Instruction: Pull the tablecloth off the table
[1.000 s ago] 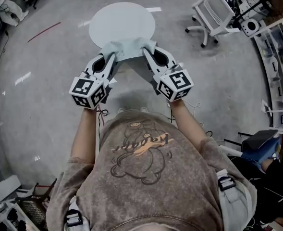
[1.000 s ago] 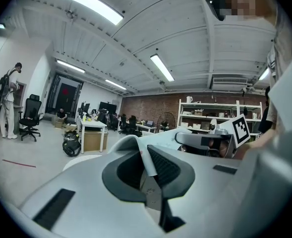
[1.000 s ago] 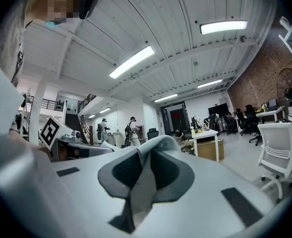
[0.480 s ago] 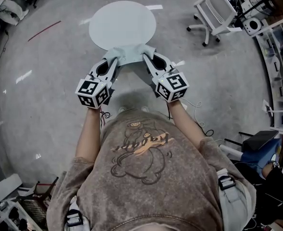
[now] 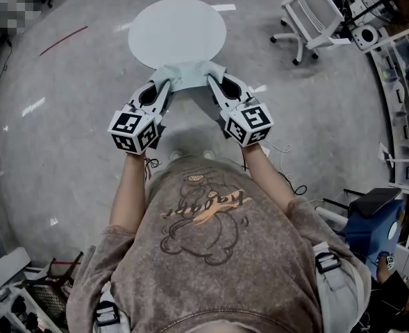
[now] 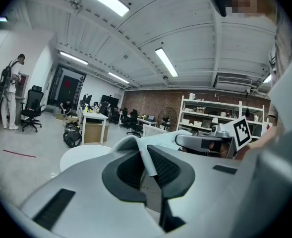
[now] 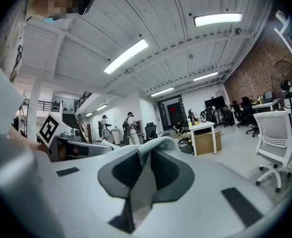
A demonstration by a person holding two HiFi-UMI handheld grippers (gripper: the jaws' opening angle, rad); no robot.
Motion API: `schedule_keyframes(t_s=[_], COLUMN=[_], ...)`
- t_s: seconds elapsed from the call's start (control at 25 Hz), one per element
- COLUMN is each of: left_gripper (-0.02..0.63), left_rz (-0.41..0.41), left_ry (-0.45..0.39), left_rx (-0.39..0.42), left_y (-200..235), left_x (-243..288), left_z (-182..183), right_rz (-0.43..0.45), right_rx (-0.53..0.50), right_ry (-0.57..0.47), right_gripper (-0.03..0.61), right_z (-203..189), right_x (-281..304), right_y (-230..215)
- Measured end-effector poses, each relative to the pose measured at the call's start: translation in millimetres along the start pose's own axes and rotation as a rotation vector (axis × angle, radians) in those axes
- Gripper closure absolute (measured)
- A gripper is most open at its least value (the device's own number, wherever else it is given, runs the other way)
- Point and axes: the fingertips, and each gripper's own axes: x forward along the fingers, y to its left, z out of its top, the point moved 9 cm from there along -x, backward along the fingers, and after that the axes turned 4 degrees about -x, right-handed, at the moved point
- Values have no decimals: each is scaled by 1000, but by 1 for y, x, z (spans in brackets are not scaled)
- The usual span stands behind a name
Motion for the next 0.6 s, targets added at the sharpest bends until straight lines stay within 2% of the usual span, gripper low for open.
schedule_keyframes(t_s=[0.6], left_gripper=[583], left_rz=[2], left_ry=[-4], left_rx=[-12], left_y=[-4], left_x=[-6], left_z=[3], right_rz=[1], right_rx=[-20], right_ry=[-1], right_gripper=[531], right_z=[3], right_x=[-2], right_y=[5])
